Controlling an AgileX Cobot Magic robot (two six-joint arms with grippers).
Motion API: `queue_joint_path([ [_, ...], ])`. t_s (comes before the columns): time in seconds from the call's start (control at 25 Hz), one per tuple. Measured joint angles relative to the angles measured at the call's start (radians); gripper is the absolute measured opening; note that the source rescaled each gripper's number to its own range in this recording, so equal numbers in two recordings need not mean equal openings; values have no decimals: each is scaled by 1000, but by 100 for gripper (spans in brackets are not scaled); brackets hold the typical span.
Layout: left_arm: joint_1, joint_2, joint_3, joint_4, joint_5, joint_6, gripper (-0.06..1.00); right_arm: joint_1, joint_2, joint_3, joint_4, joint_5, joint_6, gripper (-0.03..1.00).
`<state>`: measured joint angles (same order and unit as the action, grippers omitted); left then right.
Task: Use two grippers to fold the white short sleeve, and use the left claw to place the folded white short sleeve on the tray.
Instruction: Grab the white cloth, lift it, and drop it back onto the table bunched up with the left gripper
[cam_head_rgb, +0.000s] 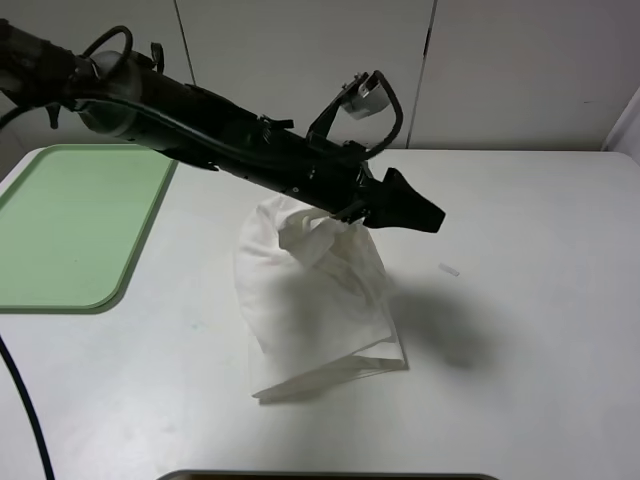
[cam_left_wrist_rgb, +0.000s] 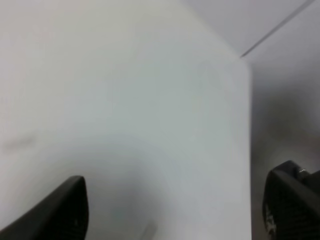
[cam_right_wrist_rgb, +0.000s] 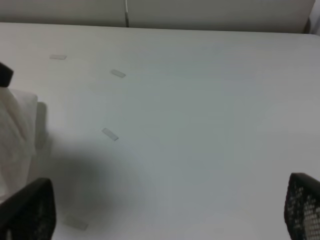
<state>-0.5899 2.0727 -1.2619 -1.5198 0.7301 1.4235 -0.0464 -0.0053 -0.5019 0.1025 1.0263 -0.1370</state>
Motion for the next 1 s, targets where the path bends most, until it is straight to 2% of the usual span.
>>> queue_joint_path([
  [0.08,-12,8,-2,-91,57,192,71,0,0,0,0,0,0,100],
  [0.2,-14,7,-2,-115,67,243,71,0,0,0,0,0,0,100],
  [0.36,-14,-15,-2,-104,41,227,71,0,0,0,0,0,0,100],
  [0.48,-11,-63,-2,-46,-22,143,71,0,0,0,0,0,0,100],
  [0.52,-11,-63,-2,-46,-22,143,71,0,0,0,0,0,0,100],
  [0.6,3,-145,-2,73,-59,18,71,0,0,0,0,0,0,100],
  [0.64,27,-222,1,215,-77,-195,72,0,0,0,0,0,0,100],
  [0.68,40,-250,9,254,-78,-257,72,0,0,0,0,0,0,100],
  [0.72,75,-312,41,373,-79,-428,72,0,0,0,0,0,0,100],
  [0.76,95,-338,58,419,-79,-547,72,0,0,0,0,0,0,100],
  [0.8,95,-338,58,419,-79,-547,72,0,0,0,0,0,0,100],
  [0.88,123,-370,95,475,-78,-638,72,0,0,0,0,0,0,100],
  [0.92,148,-389,127,501,-77,-723,72,0,0,0,0,0,0,100],
  [1.0,188,-405,185,522,-76,-813,72,0,0,0,0,0,0,100],
])
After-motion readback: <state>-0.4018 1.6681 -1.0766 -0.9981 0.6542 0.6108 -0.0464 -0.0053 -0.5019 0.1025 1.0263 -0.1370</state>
